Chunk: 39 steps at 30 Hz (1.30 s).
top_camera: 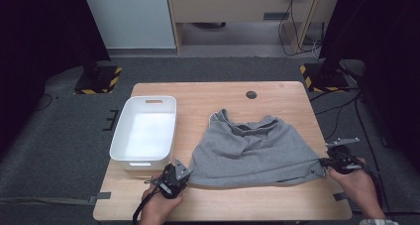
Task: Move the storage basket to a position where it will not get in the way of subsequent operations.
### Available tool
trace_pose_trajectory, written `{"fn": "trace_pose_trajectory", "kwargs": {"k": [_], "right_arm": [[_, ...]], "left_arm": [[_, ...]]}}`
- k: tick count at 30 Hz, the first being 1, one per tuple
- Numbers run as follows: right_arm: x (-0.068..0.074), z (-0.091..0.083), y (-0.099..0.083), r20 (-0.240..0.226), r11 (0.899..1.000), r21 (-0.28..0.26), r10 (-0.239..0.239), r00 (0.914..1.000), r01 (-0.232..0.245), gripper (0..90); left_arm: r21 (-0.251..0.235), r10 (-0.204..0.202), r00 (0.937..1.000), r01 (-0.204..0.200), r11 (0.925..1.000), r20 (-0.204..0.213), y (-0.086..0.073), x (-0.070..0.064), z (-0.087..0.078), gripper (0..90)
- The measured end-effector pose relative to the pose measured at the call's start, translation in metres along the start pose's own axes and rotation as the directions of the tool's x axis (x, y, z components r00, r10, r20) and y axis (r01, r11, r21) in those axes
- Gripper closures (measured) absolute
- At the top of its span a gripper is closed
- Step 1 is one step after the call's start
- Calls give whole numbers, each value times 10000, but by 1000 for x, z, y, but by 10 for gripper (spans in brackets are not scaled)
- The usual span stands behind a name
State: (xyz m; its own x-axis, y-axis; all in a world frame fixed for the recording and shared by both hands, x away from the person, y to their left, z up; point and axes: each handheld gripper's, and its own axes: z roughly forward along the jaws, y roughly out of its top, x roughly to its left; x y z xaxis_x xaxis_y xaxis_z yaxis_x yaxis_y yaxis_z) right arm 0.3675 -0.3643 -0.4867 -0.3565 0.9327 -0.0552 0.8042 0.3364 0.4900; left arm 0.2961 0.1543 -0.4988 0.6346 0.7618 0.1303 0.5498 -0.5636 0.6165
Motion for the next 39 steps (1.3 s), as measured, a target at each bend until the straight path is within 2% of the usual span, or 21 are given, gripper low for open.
{"fn": "trace_pose_trajectory", "kwargs": {"k": [7, 10, 13, 18, 23, 27, 29, 32, 36, 38, 39], "right_arm": [[10, 11, 3, -147, 10000, -6, -59, 9999, 58, 877], [14, 11, 6, -192, 9998, -7, -185, 9996, 185, 877], [12, 6, 6, -160, 9998, 47, -192, 9997, 192, 878], [1, -8, -8, -82, 10000, 26, -3, 10000, 3, 878], [-5, -18, -22, 62, 9999, 161, 19, 10000, -20, 878], [1, -17, -24, -177, 9999, 118, -107, 9998, 110, 874], [5, -18, -23, -308, 9996, 153, -244, 9992, 249, 874], [9, -20, -22, -238, 9988, 166, -465, 9986, 469, 874], [11, -22, -23, -235, 9987, 176, -483, 9986, 487, 871], [12, -23, -23, -233, 9990, 24, -456, 9987, 456, 855], [12, -25, -23, -299, 9993, -71, -379, 9988, 377, 824]], "left_arm": [[-98, -238, 9996, 236, 9997, -152, -4, 7, -1, 850], [-129, -317, 9993, 314, 9994, -191, -6, 11, -3, 850], [-117, -343, 9994, 342, 9993, -100, -8, 10, -5, 850], [-94, -90, 9996, 92, 9999, 261, -5, 0, -7, 850], [145, 227, 9986, -234, 9996, 482, -12, -9, -12, 850], [156, 280, 9984, -288, 9995, 494, -16, -11, -15, 849], [164, 405, 9985, -411, 9990, 360, -17, -12, -17, 849], [247, 424, 9984, -433, 9988, 371, -20, -10, -17, 849], [143, 327, 9986, -333, 9993, 413, -19, -9, -17, 841], [-12, 294, 9987, -294, 9996, 410, -17, -10, -18, 809], [-105, 275, 9988, -271, 9996, 400, -16, -11, -19, 764]]}}
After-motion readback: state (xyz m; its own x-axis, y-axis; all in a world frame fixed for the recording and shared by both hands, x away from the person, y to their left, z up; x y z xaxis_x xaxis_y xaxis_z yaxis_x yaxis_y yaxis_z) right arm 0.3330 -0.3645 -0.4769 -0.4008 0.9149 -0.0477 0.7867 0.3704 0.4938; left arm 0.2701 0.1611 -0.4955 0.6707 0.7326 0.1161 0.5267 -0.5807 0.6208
